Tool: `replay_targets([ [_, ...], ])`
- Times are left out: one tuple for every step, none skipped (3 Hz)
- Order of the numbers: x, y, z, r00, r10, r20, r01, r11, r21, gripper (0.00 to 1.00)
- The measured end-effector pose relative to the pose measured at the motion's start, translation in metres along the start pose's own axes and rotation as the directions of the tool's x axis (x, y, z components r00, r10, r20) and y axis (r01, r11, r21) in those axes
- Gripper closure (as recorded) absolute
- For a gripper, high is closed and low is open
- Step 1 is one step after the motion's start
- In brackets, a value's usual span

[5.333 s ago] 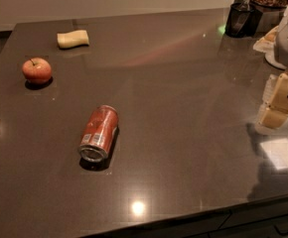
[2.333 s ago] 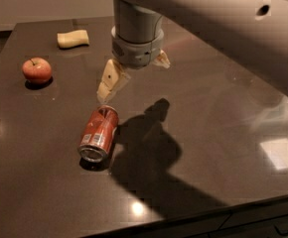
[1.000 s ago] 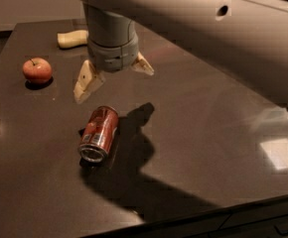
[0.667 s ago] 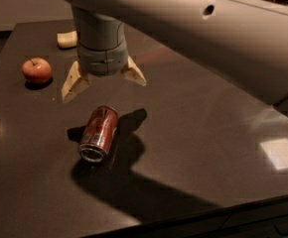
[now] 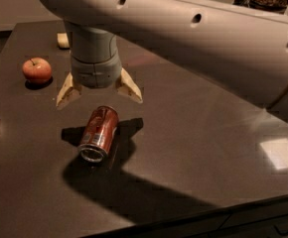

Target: Place coke can upright

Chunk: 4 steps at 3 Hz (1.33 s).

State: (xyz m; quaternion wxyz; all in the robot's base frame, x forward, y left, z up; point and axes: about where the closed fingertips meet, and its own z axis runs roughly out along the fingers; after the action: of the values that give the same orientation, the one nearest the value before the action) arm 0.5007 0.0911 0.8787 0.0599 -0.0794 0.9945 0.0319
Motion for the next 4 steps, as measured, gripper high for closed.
replay_targets([
  [0.011, 0.0, 0.013, 0.997, 0.068, -0.037, -0.067, 0.9975, 0.02, 0.0],
  [0.017, 0.002, 0.02, 0.994, 0.093, -0.055, -0.092, 0.9953, 0.031, 0.0],
  [0.022, 0.008, 0.025, 0.991, 0.109, -0.076, -0.106, 0.9936, 0.038, 0.0],
  [0.025, 0.017, 0.027, 0.99, 0.112, -0.089, -0.108, 0.9929, 0.049, 0.18],
])
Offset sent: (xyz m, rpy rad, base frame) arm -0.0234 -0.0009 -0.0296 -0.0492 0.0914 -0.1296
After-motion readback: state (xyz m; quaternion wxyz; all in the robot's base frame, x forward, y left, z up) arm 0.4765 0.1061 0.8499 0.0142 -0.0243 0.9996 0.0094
